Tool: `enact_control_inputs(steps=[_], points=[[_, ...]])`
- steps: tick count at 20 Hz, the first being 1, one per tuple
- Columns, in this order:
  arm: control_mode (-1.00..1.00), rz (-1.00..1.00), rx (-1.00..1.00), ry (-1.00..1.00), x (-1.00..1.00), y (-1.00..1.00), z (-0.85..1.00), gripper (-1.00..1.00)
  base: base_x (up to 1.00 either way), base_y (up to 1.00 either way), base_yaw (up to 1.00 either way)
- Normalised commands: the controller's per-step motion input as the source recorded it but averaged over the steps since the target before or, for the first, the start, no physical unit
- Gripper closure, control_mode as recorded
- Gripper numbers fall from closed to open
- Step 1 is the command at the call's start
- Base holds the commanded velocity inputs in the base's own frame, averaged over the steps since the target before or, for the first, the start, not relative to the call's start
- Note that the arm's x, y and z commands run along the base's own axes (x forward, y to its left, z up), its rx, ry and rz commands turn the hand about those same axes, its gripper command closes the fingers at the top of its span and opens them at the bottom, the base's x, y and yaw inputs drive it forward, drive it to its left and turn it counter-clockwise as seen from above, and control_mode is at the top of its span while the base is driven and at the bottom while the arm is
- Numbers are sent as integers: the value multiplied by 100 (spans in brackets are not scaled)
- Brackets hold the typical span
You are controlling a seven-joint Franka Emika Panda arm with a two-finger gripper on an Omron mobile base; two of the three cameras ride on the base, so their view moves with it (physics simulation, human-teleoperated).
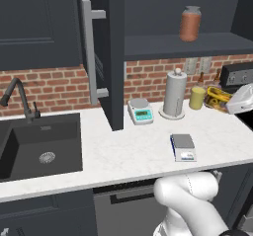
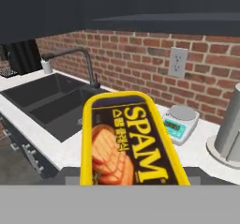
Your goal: Pick the canned food and place it on the digital scale for weighing, and close the cabinet.
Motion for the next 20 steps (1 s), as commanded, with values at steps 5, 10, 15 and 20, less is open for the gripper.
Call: enact_control_inputs(steps=[5,10,15,20], points=[[-100,11,-1,5,0,0,-97,100,0,0,0],[-100,16,0,-8,14,0,-71,100,0,0,0],[-100,20,0,-1,48,0,-56,100,0,0,0],[-100,18,0,7,56,0,-54,100,0,0,0]])
